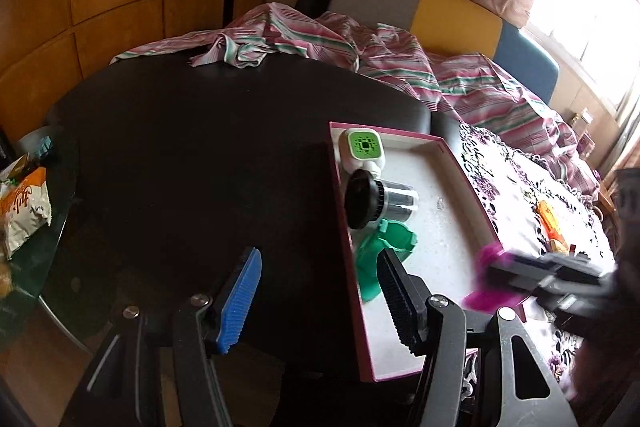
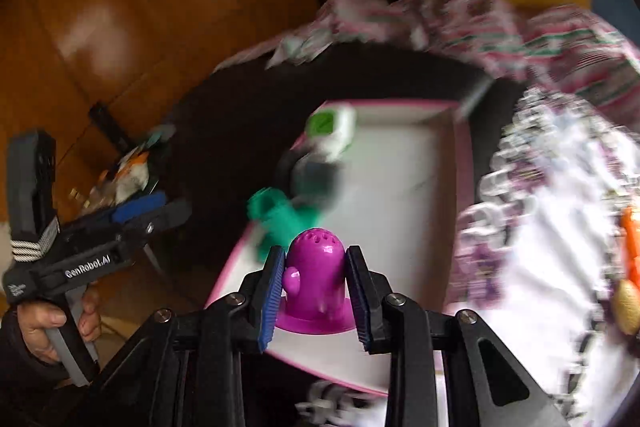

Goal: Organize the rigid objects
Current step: 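Carry the magenta toy into the tray beside the green toy and open the right tool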

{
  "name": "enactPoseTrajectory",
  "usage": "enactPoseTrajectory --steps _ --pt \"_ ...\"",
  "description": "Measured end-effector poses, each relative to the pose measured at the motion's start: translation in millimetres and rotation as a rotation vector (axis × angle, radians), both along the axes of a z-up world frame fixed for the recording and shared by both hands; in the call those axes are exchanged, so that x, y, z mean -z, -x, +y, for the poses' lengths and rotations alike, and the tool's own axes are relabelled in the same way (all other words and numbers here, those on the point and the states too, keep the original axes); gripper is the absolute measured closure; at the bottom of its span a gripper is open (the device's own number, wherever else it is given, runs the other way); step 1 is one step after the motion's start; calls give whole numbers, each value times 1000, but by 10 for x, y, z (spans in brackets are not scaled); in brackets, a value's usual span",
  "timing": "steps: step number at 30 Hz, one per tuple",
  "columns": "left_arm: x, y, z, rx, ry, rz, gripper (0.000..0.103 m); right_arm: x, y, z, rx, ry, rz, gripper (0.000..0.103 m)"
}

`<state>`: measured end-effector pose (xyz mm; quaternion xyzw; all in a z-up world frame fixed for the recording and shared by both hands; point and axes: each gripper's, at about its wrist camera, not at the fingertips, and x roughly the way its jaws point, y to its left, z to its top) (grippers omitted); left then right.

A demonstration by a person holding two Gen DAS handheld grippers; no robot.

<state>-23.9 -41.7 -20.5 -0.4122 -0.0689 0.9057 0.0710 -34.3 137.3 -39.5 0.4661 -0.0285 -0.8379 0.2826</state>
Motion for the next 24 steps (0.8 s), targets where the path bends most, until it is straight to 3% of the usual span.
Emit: enactPoseTrajectory --steps 5,10,15,24 --pt "41 8 -63 -12 -8 -10 42 310 65 -432 -56 -21 -66 72" --pt "89 13 -102 -18 -16 -22 42 481 70 -561 -57 -14 -107 69" --pt "88 8 -104 -23 -20 -17 41 431 41 -479 -38 31 -104 58" --pt "-71 -27 -6 13 6 36 41 193 -7 -125 59 52 -51 57"
